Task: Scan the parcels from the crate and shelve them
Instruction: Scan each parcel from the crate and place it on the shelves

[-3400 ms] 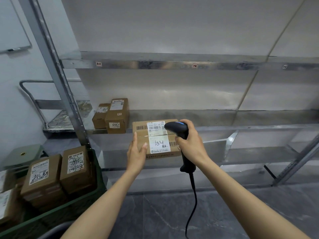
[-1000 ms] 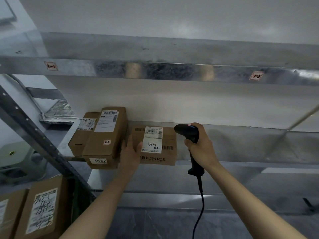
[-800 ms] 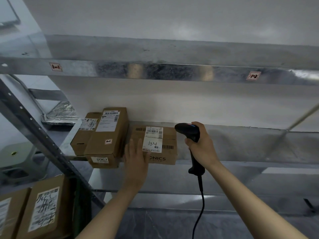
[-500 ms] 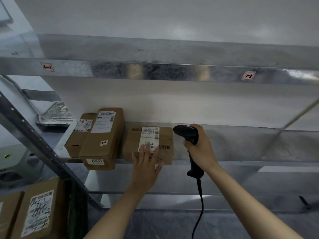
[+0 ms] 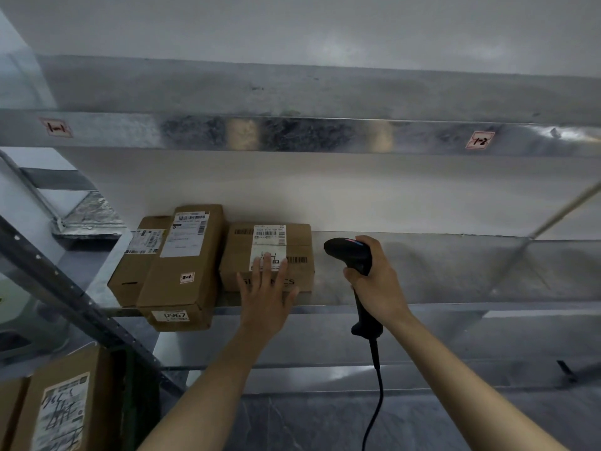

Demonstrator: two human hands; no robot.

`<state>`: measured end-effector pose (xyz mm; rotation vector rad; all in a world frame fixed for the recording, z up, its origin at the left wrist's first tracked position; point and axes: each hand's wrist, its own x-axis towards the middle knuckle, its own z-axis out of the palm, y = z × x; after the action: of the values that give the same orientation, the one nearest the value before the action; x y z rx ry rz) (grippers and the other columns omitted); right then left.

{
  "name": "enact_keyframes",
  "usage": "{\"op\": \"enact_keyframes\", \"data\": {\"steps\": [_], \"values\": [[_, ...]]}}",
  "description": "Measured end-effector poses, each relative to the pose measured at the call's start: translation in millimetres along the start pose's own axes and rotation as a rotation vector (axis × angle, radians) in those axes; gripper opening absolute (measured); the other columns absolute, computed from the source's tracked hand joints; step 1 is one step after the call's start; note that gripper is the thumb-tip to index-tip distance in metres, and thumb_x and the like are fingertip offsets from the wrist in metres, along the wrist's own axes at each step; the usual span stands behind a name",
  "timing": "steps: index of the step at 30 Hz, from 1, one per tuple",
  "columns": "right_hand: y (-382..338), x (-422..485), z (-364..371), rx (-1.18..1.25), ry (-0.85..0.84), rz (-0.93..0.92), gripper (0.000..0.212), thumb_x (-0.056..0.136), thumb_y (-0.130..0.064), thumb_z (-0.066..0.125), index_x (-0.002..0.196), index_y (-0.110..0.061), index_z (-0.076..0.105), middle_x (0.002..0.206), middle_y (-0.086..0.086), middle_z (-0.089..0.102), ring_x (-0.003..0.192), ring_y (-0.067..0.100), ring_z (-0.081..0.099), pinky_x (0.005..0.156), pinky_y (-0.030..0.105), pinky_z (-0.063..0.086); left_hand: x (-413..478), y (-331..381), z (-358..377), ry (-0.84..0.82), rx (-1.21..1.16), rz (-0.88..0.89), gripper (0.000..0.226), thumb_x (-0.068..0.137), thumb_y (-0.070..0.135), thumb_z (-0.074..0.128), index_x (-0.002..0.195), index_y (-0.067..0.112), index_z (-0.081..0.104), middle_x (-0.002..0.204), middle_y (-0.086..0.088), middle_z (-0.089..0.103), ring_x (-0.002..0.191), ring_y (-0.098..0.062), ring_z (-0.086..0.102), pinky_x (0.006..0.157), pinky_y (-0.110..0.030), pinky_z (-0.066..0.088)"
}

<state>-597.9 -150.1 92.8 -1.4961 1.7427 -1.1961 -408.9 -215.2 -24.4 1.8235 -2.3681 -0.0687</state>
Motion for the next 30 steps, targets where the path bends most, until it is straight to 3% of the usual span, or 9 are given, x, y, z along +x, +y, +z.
{"op": "enact_keyframes", "data": {"steps": [3,7,17,24,30], "values": [[-1.3,1.4,2.1,-0.003,0.004,0.010,0.051,0.087,0.005,0.055,0.130,-0.018,0.041,0.103,0.001,0.056,0.071,0.008,0.057,0.054,0.008,0.044,7.0,-6.5,4.4,0.003,0.023,-0.003,0.076,0.085,0.067,-0.010,0.151,0.029,-0.006,0.160,-0.012,-0.005,0.147,-0.033,-0.005,0.111,-0.061,-0.003],[-5.5,1.4,5.7,-0.012,0.023,0.014,0.051,0.087,0.004,0.056,0.130,-0.018,0.041,0.104,0.000,0.056,0.072,0.007,0.057,0.055,0.008,0.045,15.3,-10.3,5.4,-0.033,0.011,0.004,0.069,0.089,0.066,0.000,0.144,0.032,-0.023,0.159,-0.009,-0.018,0.145,-0.030,-0.017,0.112,-0.060,-0.008],[-22.0,-5.6,18.4,-0.014,0.065,0.019,0.050,0.087,0.004,0.057,0.129,-0.018,0.042,0.107,-0.001,0.055,0.076,0.005,0.056,0.059,0.006,0.043,32.9,-18.0,-1.9,-0.065,0.023,0.038,0.070,0.095,0.062,0.012,0.151,0.029,-0.012,0.159,-0.010,-0.016,0.146,-0.031,-0.014,0.112,-0.061,-0.003],[-30.8,-17.5,20.7,-0.014,0.084,0.021,0.050,0.087,0.003,0.056,0.128,-0.020,0.041,0.108,-0.001,0.055,0.078,0.003,0.055,0.057,0.004,0.041,42.6,-24.3,-13.8,-0.157,-0.039,0.075,0.070,0.096,0.061,0.016,0.150,0.029,-0.015,0.158,-0.009,-0.020,0.145,-0.030,-0.018,0.113,-0.060,-0.005],[-37.0,-36.2,13.3,-0.020,0.097,0.028,0.051,0.087,0.002,0.055,0.129,-0.021,0.042,0.107,0.001,0.057,0.075,0.004,0.055,0.055,0.005,0.041,23.4,-27.5,-30.1,-0.100,-0.065,0.070,0.070,0.097,0.059,0.019,0.151,0.026,-0.012,0.159,-0.008,-0.016,0.146,-0.029,-0.015,0.114,-0.057,-0.003]]}}
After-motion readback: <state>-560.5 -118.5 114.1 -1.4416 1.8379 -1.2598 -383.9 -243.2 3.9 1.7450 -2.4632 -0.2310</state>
